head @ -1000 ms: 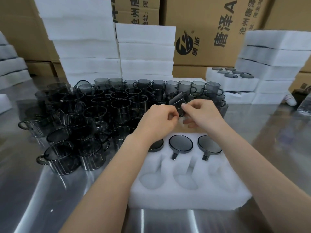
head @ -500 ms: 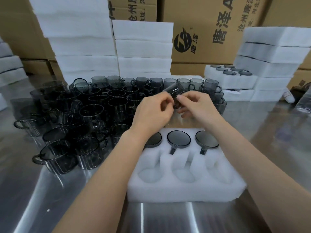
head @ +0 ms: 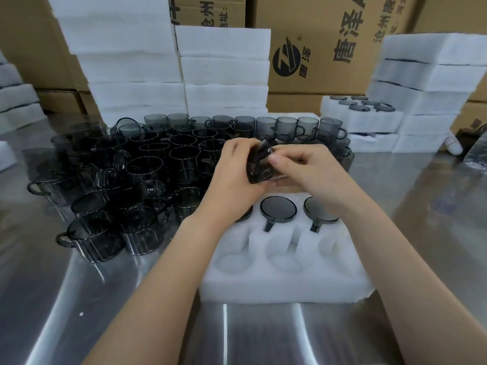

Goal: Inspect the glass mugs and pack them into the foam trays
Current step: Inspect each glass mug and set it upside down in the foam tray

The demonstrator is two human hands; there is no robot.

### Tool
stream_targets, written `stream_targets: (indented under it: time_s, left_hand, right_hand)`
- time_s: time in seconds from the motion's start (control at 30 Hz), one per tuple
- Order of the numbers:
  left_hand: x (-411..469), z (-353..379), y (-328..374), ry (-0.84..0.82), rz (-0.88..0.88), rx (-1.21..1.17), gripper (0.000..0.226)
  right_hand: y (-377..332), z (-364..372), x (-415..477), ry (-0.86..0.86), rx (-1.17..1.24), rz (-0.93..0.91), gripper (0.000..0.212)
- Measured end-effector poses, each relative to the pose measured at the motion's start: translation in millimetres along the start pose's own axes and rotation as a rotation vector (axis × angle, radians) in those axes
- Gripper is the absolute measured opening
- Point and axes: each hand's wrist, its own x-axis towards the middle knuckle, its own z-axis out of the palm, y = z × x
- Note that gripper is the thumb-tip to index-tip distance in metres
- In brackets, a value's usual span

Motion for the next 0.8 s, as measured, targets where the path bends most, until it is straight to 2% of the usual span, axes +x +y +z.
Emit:
stream_targets:
  time_s: [0.07,0.17,0.27,0.6,0.8]
  left_hand:
    - [-1.3,-1.9,1.3,0.003,-0.041,-0.059,0.062]
    - [-2.2,-4.1,2.9,-0.033,-0.076,-0.14,0.059]
    - [-2.9,-4.0,2.4,-0.076,-0.052,-0.106,0.057]
    - [-4.6,-4.2,2.7,-0.137,0.017,-0.026,0.076]
    - [-5.2,-3.6,2.9,-0.14,0.087,-0.005,0.077]
  right_hand:
    - [2.6,-2.3,-0.3,0.024,0.03,-0.01,0.01]
    - [8.0,-9.6,-0.4,0.019,0.116,0.024,0.032]
    - [12.5,-9.6,-0.9,-0.043,0.092,0.03,0.046]
    - [18.0,-4.7,-2.0,-0.041,0.039,0.013,0.036]
    - [13.4,-0.6,-3.5,0.026,0.0,-0.007,0.044]
